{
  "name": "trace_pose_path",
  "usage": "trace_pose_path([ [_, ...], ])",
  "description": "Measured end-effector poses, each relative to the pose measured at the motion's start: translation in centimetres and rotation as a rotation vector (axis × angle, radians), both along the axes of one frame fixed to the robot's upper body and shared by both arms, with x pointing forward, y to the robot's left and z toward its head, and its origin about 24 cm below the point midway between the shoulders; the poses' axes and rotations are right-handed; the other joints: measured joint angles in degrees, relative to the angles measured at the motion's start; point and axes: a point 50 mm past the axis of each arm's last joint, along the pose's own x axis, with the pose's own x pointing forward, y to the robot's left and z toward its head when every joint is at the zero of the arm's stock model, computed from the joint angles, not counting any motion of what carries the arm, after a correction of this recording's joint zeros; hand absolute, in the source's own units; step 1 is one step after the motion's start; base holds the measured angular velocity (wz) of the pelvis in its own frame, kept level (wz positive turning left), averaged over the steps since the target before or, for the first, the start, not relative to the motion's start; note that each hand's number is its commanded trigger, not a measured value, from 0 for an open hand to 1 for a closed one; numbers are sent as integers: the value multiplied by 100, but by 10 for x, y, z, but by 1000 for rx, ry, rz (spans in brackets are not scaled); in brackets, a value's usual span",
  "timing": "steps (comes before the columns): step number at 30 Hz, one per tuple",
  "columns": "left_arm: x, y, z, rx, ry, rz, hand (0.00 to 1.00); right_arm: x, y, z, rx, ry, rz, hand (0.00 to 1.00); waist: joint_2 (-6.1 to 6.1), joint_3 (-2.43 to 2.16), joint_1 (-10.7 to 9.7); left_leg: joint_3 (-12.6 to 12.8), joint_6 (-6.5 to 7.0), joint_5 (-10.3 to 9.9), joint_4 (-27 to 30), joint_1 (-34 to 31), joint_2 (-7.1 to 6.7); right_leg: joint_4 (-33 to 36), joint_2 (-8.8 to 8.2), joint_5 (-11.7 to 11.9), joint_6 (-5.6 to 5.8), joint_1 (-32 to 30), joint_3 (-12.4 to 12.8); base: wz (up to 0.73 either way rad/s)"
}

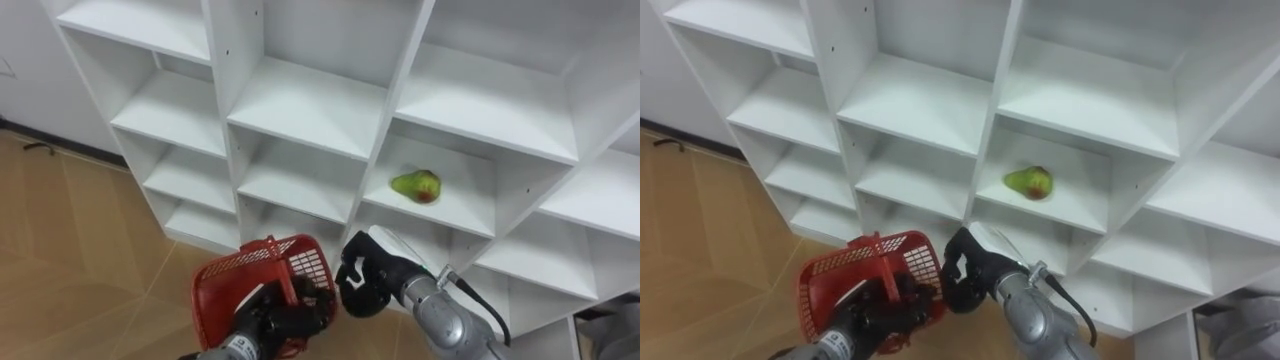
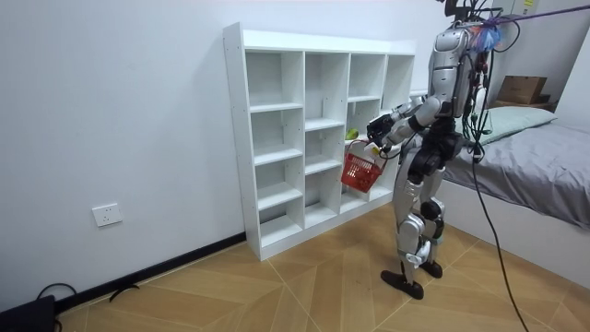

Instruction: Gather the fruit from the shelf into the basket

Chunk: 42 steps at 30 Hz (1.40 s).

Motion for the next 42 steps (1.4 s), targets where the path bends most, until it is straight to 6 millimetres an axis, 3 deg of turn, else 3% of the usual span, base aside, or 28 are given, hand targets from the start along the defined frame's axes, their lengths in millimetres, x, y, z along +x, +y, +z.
trace_pose_path([
  [1,0,0,0,0,0,0,100,0,0,0,0,0,0,95,-1,0,0,0,0,0,0,6,0,0,0,0,0,10,0,0],
  [3,0,0,0,1,0,0,100,0,0,0,0,0,0,29,-3,1,3,-1,0,0,-1,28,-1,-2,1,0,0,26,2,0],
  [4,0,1,0,2,0,0,100,0,0,0,-1,0,0,9,-2,1,5,-1,0,0,-3,47,-1,-4,0,0,0,42,3,0],
  [6,0,2,0,5,-1,0,100,0,0,1,0,-3,0,0,-2,2,3,-1,0,-1,-6,66,0,-13,0,-3,3,69,2,0],
  [15,1,2,1,2,-6,7,100,6,-7,7,19,-46,-35,0,28,-4,-34,-1,1,-3,-6,83,1,-15,8,-3,4,79,4,0],
  [23,0,10,0,7,0,44,100,12,-16,15,16,-101,-87,0,202,-105,-197,5,2,-3,-36,125,-2,-18,4,-3,4,96,13,-1],
  [33,-7,25,-4,20,22,106,100,19,-33,25,55,-172,-198,0,125,-79,-328,80,9,-4,-110,282,-15,-20,8,-18,27,186,144,-4],
  [42,-8,36,-5,29,30,147,100,21,-46,28,58,-200,-257,0,143,-75,-353,146,15,-9,-127,313,-12,-16,-2,-21,32,180,167,-1],
])
